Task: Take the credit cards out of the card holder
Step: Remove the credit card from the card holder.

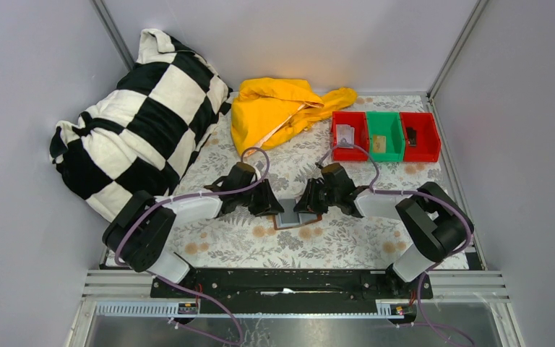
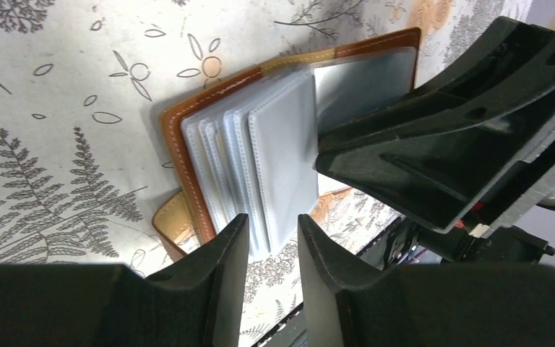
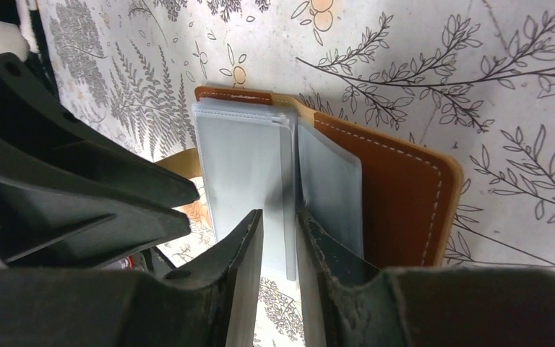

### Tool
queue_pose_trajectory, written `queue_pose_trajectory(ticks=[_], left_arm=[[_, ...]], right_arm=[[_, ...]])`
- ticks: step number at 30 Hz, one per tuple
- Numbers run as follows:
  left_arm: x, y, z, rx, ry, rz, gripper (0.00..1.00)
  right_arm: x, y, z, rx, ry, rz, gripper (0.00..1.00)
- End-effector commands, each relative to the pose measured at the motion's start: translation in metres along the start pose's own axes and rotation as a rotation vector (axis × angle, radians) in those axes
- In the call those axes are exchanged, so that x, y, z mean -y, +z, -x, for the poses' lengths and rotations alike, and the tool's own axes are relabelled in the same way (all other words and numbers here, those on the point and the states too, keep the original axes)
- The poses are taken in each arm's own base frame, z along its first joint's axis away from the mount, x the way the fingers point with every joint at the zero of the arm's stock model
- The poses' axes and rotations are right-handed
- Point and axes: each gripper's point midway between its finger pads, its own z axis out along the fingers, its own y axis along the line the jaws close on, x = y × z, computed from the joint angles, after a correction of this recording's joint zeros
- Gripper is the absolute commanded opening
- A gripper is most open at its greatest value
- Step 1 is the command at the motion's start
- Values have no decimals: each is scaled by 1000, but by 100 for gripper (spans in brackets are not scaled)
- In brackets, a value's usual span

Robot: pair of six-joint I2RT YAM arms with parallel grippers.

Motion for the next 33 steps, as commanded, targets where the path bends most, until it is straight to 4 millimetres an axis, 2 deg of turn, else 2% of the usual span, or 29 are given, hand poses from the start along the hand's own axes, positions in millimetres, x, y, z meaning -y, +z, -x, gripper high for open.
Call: queue_pose_trajectory(ticks=[1,7,10,16,18,33], left_arm=[[-8,7,3,19,15,22,34],[-17,14,0,0,17,43,27],[-21,16,-3,-12,16,52,17],[-24,18,-6,-29,19,58,0],[-25,18,-6,-31,22,62,0],[-35,18,-10,-45,37,98,0]], right_arm=[[-8,4,-1,-8,54,86,30],[-12,6,-7,-23,98,142,24],[-15,5,-6,-19,105,157,22],[-21,0,-2,1,105,174,5],[-21,-2,-2,9,108,180,0],[-13,-13,0,81,219,268,0]])
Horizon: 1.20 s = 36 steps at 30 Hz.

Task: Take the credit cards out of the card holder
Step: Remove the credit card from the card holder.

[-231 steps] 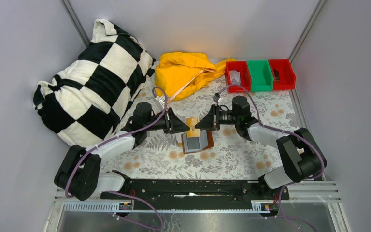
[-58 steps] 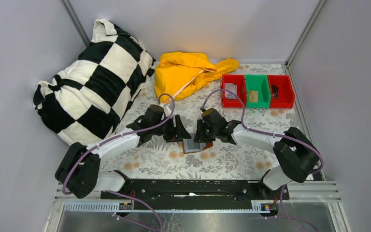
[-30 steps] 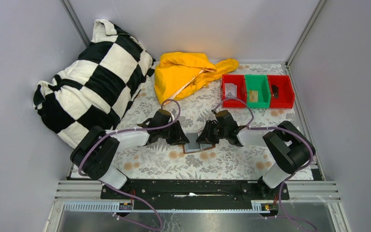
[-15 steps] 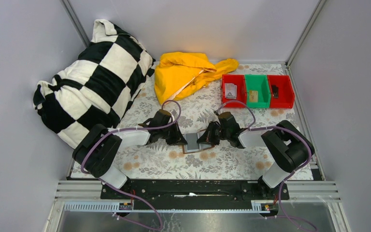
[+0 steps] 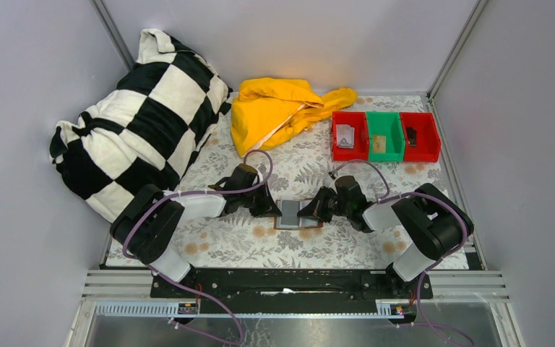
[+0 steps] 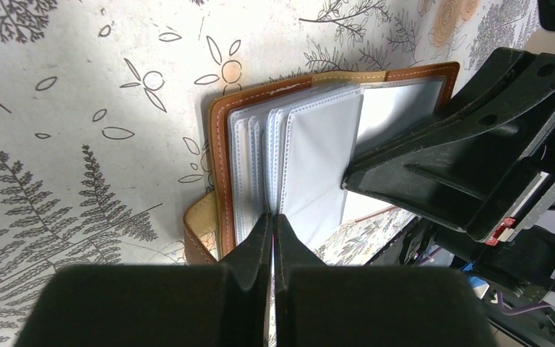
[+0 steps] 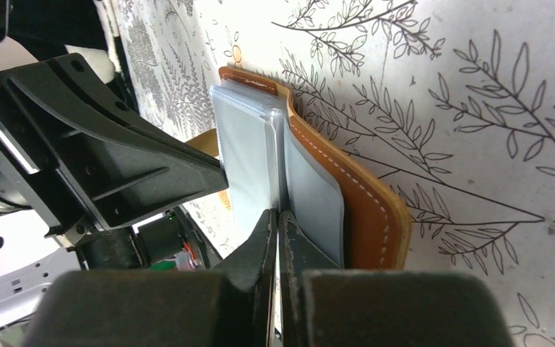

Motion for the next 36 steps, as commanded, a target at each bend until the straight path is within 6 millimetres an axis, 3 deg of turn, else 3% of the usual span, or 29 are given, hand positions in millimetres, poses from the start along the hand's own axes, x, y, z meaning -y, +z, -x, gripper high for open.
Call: queue_pose_trajectory(ticks=[1,4,6,9,14,20,25,31,36], left_arm=[[-18,4,-5,-12,23,70,0],[-19,4,-5,-11,23,74,0],[-19,3,-6,-10,24,74,0],[-19,3,-5,-8,26,74,0],[-19,2,-6,-12,29,76,0],[-14,-2,-3,-1,42,69,0],[-3,-14,0,3,100,52,0],[-3,-22,4,15,148,81,0],[0,-33,14,45,197,114,0]], right_arm=[[-21,-4,9,32,12,104,0],[-20,-5,9,32,16,110,2],[-18,-5,8,32,19,107,15],[-17,-4,8,33,23,110,20],[-18,-2,9,30,38,126,19],[-17,-2,9,26,49,134,2],[-19,-7,14,35,-11,90,21],[-26,-17,22,48,-103,21,23],[-30,-19,30,44,-173,-27,17]])
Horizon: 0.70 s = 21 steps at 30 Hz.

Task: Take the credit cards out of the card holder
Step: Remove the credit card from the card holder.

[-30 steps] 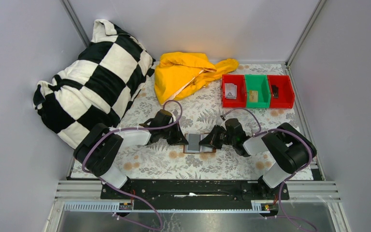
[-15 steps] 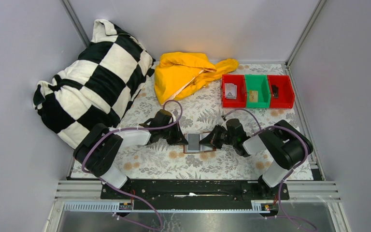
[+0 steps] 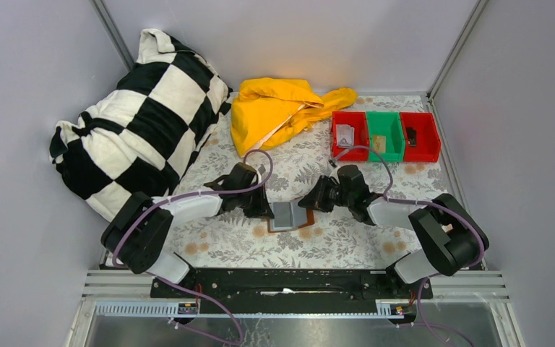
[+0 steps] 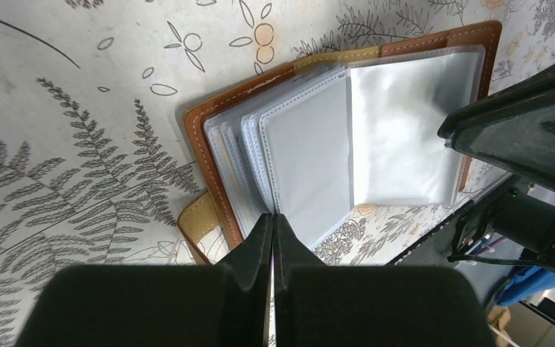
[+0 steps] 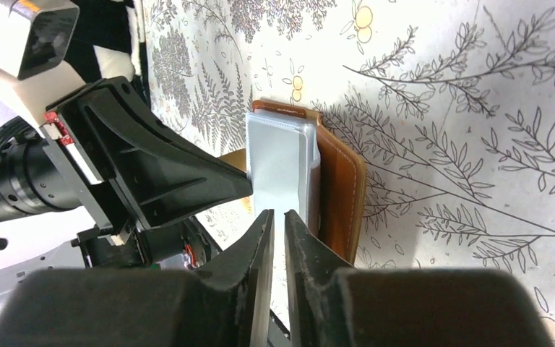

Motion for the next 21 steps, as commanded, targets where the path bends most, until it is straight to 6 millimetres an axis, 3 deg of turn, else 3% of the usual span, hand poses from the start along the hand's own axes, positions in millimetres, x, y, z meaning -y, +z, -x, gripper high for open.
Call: queue_pose_trajectory(ticks=[1,9,21], left_arm=[[10,-17,21,70,94,19,0],[25,-21,30,62,114,-14,0],[35,-27,32,49,121,-30,2]], right_arm=[[1,-2,9,-14,-96,-68,16],[7,5,7,-72,-118,-101,13],[40,5,-9,-99,-100,-183,11]])
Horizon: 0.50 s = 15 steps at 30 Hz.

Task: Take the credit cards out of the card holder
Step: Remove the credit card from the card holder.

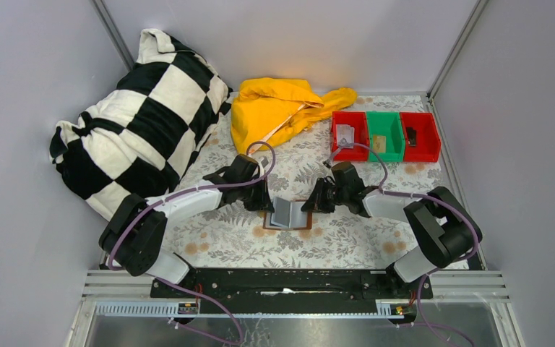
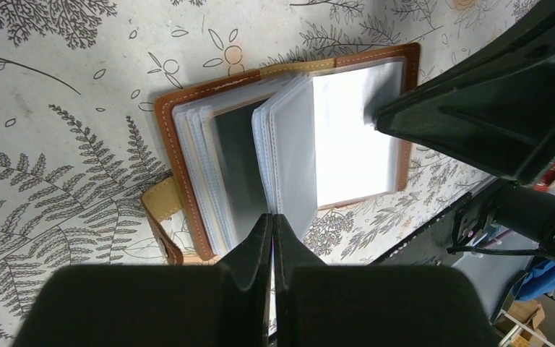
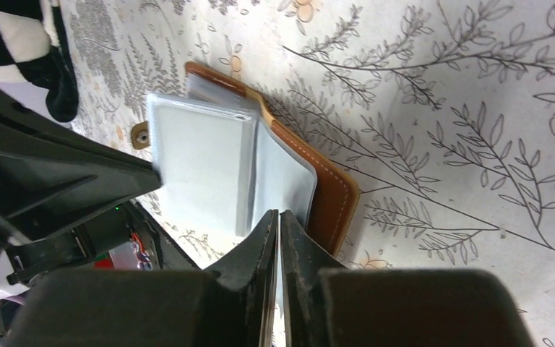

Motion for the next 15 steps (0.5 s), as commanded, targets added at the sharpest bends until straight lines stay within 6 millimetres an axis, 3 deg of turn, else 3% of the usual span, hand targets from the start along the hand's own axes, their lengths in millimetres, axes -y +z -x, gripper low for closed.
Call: queue_pose_trajectory(ticks=[1,6,15], left_arm=[[22,-11,18,46,39,-64,2],[40,-15,15,24,59,-154,0],[51,-9,11,1,63,-199,0]], right_arm=[[20,5,-7,-10,3,-48,11],[24,10,-13,-16,33,-39,10],[23,11,-15,-18,49,-13,10]])
